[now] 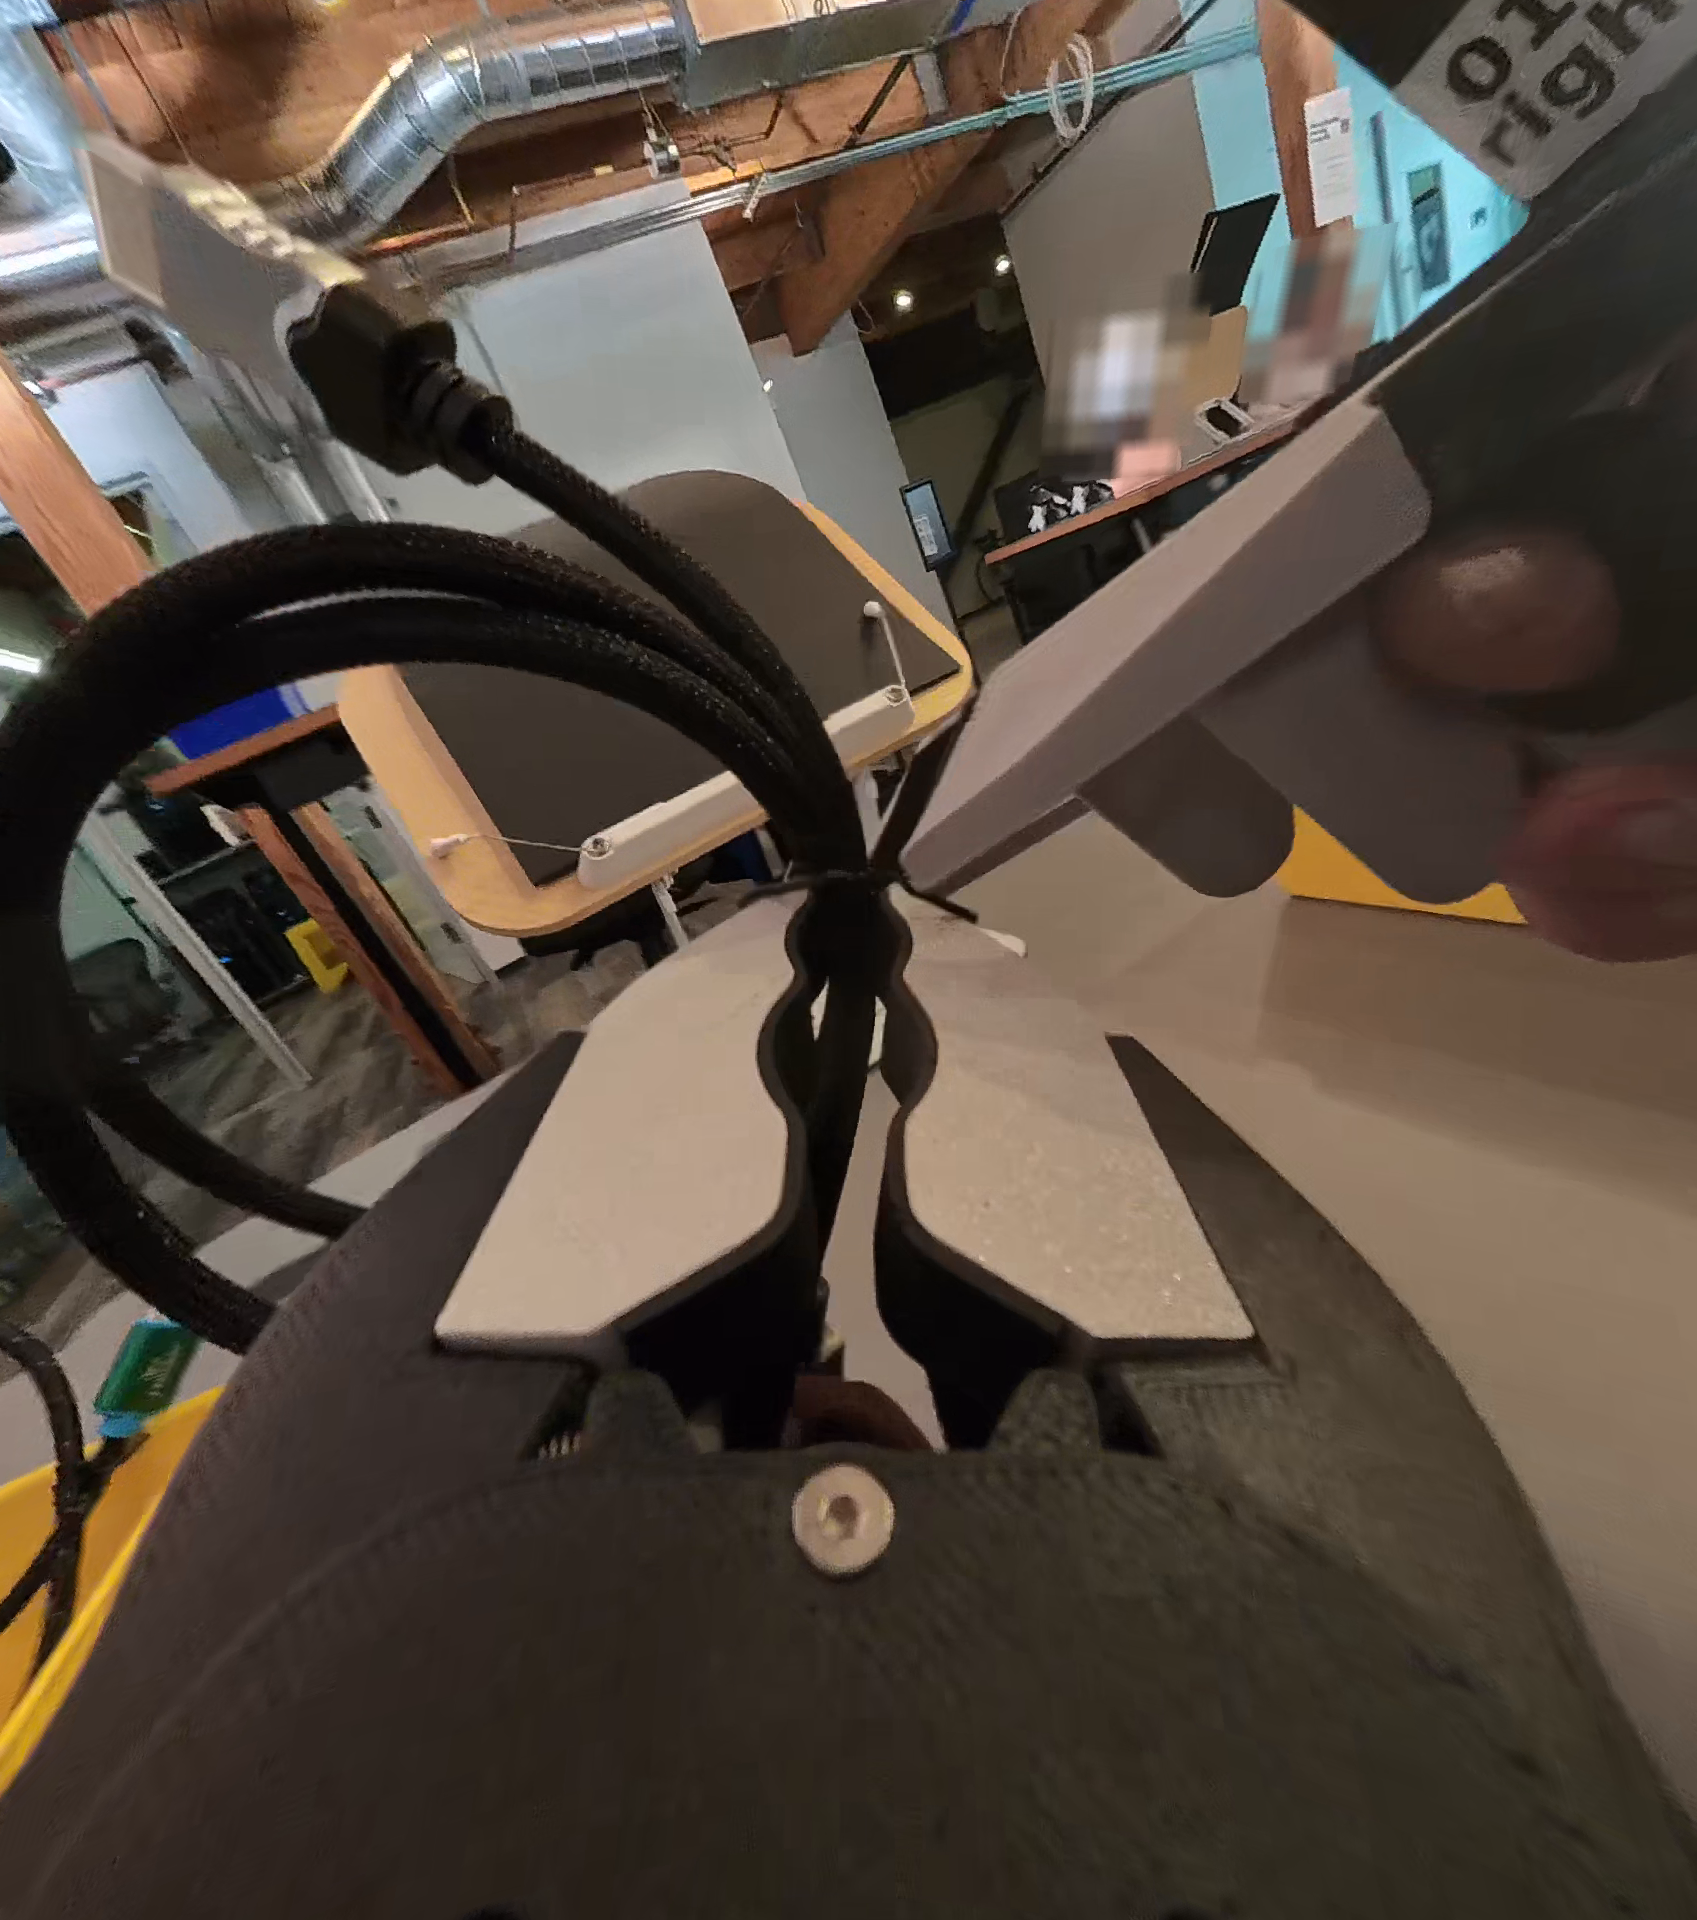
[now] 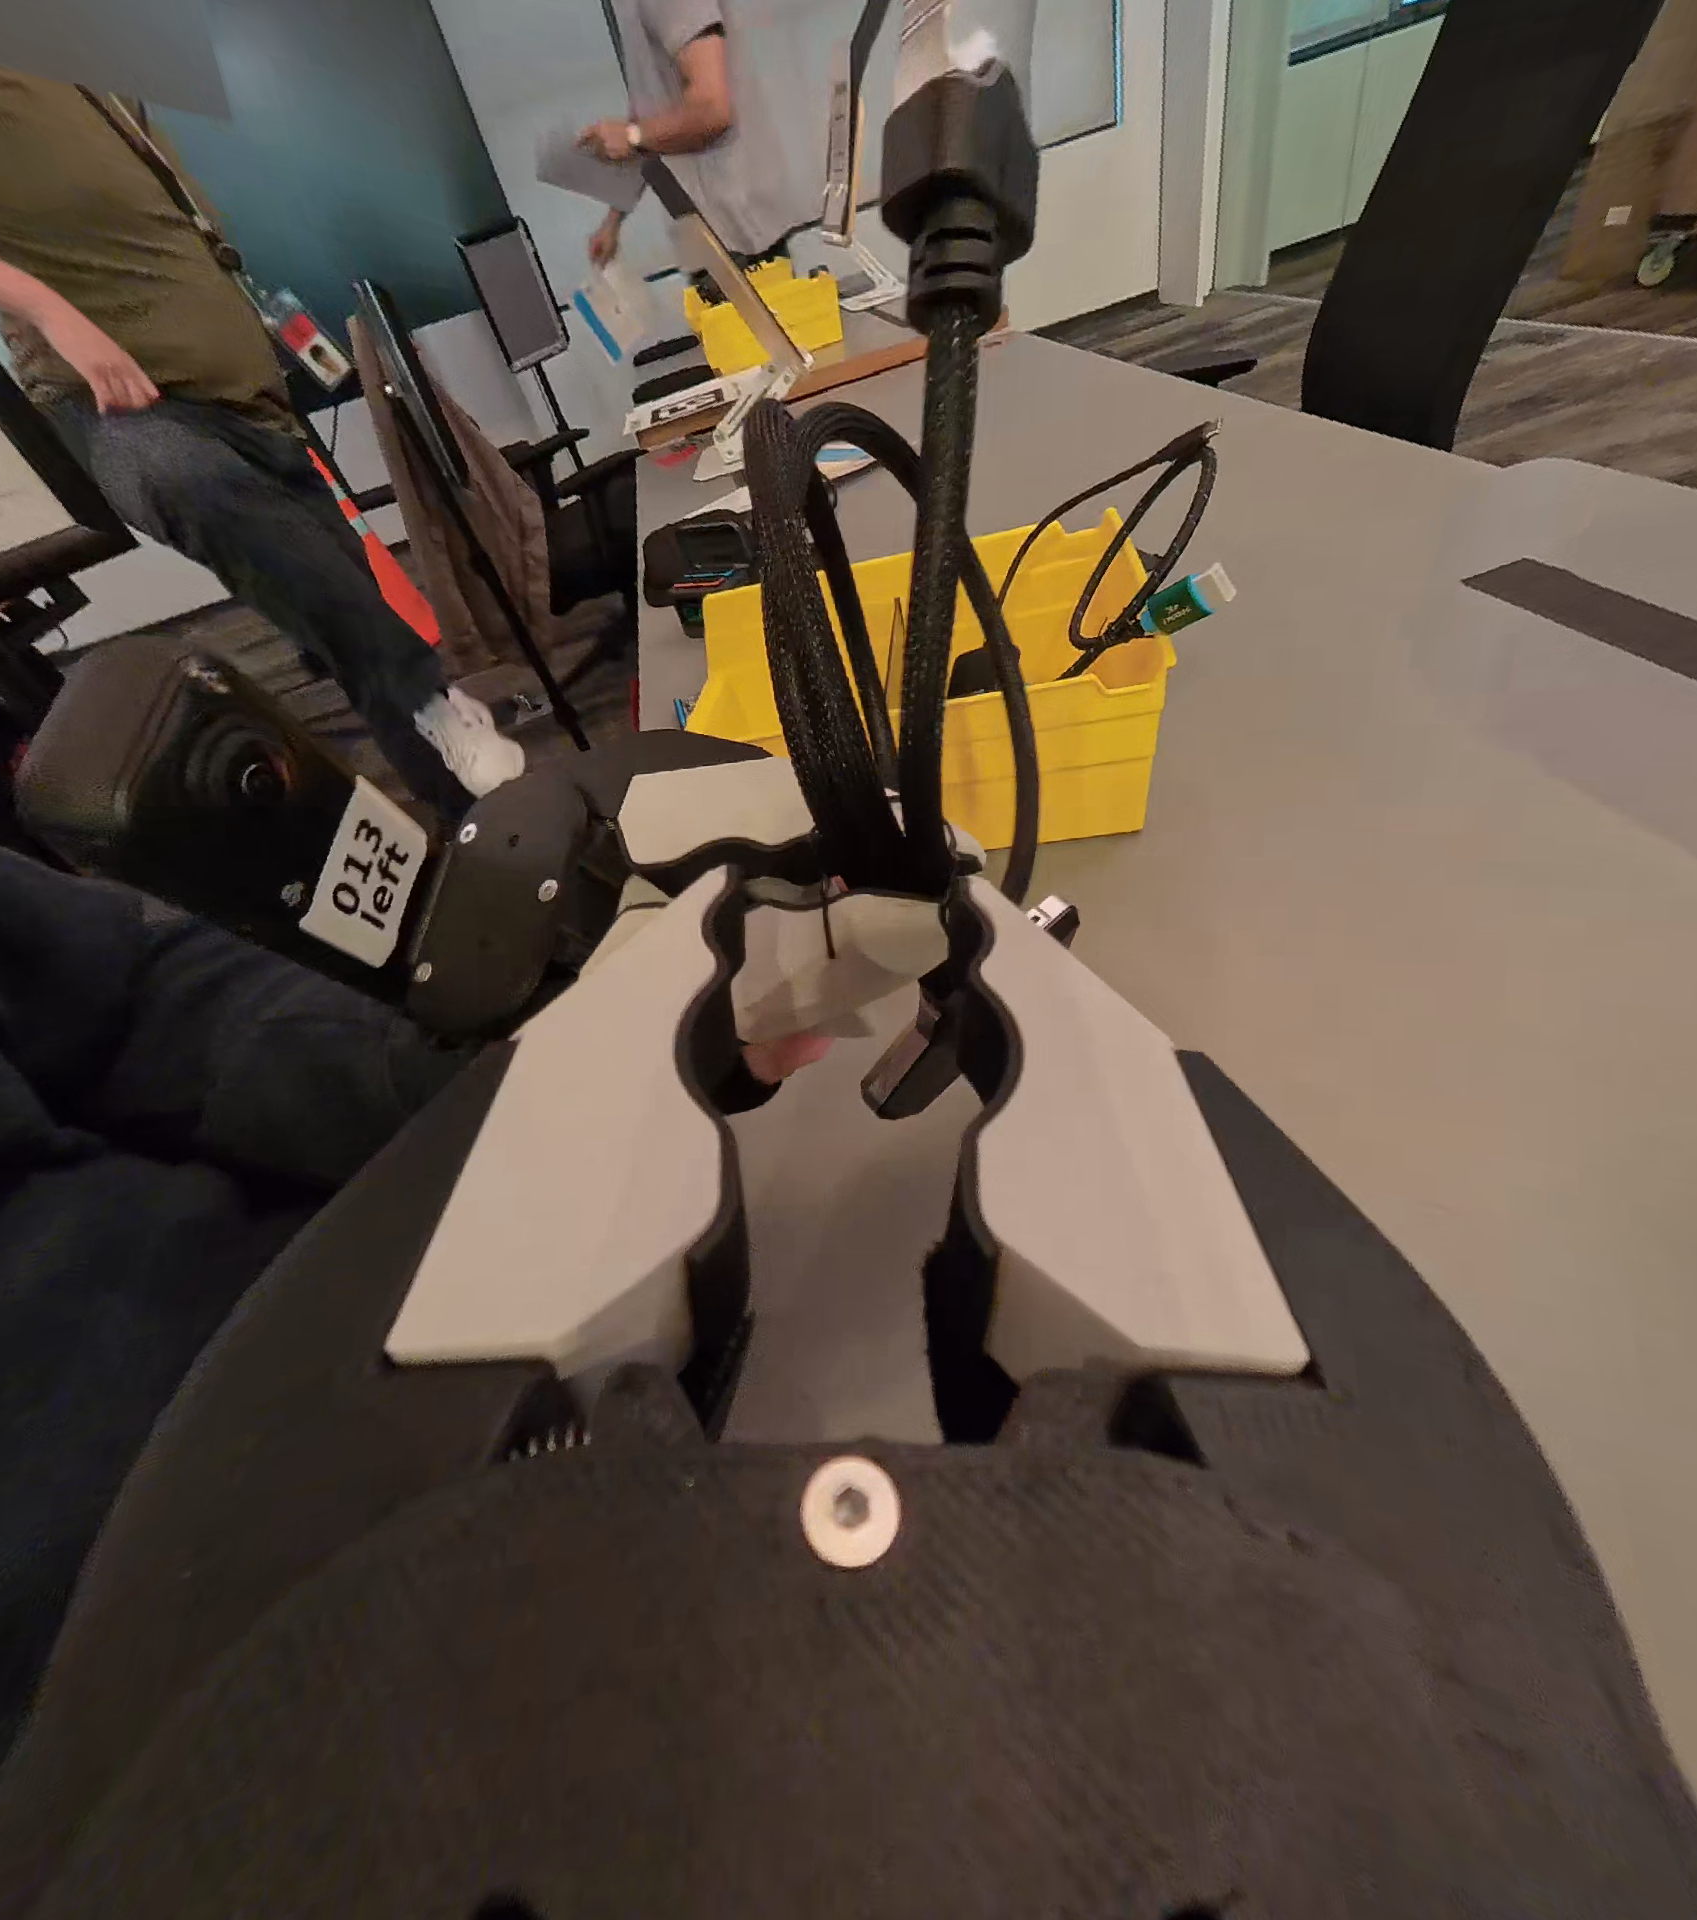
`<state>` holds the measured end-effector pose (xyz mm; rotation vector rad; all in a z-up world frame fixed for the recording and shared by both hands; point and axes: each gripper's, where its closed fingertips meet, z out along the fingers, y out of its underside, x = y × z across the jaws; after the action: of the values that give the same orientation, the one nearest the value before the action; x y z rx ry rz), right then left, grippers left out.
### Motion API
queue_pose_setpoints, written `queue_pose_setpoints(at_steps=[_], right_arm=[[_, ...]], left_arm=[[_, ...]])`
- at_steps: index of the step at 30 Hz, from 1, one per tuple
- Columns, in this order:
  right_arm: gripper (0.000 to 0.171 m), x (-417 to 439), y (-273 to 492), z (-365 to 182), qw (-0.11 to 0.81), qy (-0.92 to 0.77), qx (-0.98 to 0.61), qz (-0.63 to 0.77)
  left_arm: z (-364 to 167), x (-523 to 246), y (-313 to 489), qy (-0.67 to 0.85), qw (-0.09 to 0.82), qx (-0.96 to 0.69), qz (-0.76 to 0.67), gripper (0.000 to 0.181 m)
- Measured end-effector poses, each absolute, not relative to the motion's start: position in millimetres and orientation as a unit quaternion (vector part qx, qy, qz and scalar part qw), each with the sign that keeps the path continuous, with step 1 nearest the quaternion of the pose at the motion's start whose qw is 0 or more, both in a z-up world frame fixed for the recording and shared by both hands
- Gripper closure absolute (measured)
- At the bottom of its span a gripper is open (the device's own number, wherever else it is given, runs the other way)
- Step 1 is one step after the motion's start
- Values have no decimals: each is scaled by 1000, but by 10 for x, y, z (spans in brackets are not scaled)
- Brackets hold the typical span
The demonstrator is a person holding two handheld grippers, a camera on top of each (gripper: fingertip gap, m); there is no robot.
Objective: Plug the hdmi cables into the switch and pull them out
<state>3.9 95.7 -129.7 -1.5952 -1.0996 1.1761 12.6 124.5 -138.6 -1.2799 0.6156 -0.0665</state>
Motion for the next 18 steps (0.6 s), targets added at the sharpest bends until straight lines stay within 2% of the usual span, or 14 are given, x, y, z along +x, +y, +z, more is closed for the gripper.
queue_pose_setpoints(at_steps=[3,8,18], right_arm=[[130,25,964,-1290,431,-444,-648,445],[149,46,1025,-1312,440,-446,-659,417],[157,71,1005,-1278,450,-447,-648,421]], left_arm=[[-1366,119,1256,284,763,-580,-1,175],[-1349,122,1234,291,769,-568,29,175],[-1297,123,1224,297,776,-551,82,173]])
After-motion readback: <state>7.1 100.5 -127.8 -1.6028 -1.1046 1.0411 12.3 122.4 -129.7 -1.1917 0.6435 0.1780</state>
